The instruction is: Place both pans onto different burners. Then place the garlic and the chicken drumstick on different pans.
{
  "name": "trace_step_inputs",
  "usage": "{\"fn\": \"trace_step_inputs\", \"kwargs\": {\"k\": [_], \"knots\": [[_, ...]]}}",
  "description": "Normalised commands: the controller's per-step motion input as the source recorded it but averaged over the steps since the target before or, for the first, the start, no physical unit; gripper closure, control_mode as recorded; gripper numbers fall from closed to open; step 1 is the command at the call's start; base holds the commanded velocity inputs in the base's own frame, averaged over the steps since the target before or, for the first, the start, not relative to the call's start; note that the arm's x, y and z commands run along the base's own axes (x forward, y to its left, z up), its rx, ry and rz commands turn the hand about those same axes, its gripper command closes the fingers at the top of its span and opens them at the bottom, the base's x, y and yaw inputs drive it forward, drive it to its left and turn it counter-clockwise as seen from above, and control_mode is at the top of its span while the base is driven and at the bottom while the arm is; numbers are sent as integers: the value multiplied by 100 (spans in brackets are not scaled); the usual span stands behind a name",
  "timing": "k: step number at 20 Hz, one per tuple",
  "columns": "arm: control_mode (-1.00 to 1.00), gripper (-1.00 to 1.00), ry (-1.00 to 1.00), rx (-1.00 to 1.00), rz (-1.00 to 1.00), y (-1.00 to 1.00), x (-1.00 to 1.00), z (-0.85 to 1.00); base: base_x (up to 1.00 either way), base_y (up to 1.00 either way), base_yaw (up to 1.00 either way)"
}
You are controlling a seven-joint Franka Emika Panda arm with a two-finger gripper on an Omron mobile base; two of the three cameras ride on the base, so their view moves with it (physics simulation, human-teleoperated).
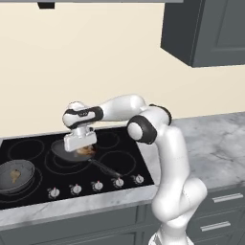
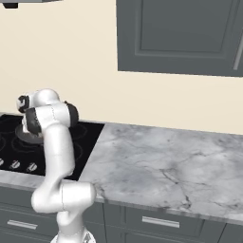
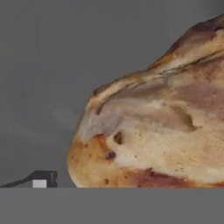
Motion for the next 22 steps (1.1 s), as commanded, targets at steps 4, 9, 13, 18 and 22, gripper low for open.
{"fn": "trace_step_inputs", "kwargs": {"k": [4, 9, 13, 18, 22], "knots": [[-100, -100, 11, 0, 5, 64, -6, -24, 0, 0, 0], [-100, -100, -78, -8, 5, 11, -47, 9, 0, 0, 0], [-100, -100, -7, 5, -3, -5, -32, 0, 0, 0, 0], [-100, -100, 1, 20, -4, -48, 0, 44, 0, 0, 0], [-100, -100, 0, 17, -9, -53, -5, 42, 0, 0, 0]]}}
